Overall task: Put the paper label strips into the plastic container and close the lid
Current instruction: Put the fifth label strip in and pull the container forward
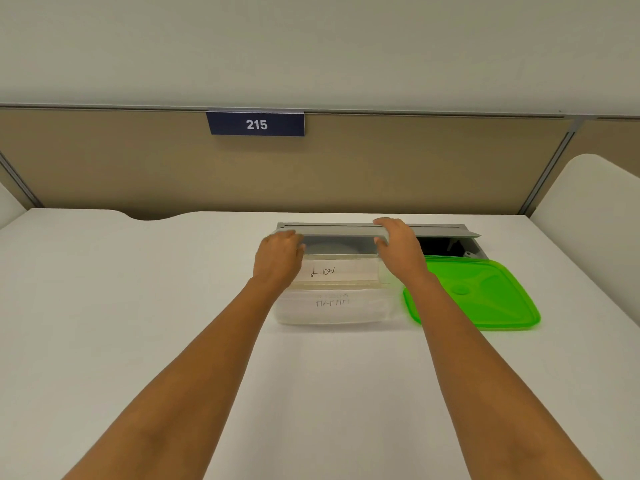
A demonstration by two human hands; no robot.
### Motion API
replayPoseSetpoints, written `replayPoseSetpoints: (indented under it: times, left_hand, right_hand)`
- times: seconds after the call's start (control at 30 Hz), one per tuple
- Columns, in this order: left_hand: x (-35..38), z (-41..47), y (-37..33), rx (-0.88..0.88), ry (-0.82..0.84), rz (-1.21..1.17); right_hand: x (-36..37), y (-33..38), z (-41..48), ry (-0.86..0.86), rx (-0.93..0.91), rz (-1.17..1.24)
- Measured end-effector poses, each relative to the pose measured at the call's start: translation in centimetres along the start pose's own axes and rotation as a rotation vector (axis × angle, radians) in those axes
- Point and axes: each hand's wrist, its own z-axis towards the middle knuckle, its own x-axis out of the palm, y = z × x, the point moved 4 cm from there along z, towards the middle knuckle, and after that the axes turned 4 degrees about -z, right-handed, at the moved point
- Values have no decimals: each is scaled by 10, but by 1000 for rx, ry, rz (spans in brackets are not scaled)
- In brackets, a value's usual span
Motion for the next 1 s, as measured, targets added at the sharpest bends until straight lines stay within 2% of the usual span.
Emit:
replayPoseSetpoints:
  times: [0.1,0.17,0.33,0.47,0.57,0.7,1.0]
  left_hand:
    - [-3,-1,13,-141,-7,18]
    - [-4,-4,26,-286,10,-66]
    - [8,-15,49,-673,90,-713]
    - [22,-25,47,-769,177,-1199]
    - [28,-31,44,-821,161,-1452]
    - [32,-30,44,-821,157,-1578]
    - [27,-35,45,-877,148,-1606]
  right_hand:
    - [0,-10,-4,34,135,139]
    - [3,-18,-8,95,217,225]
    - [14,-27,-18,180,389,572]
    - [29,-33,-25,254,551,801]
    - [34,-32,-28,249,616,917]
    - [36,-32,-29,224,640,1004]
    - [26,-24,-33,233,624,1017]
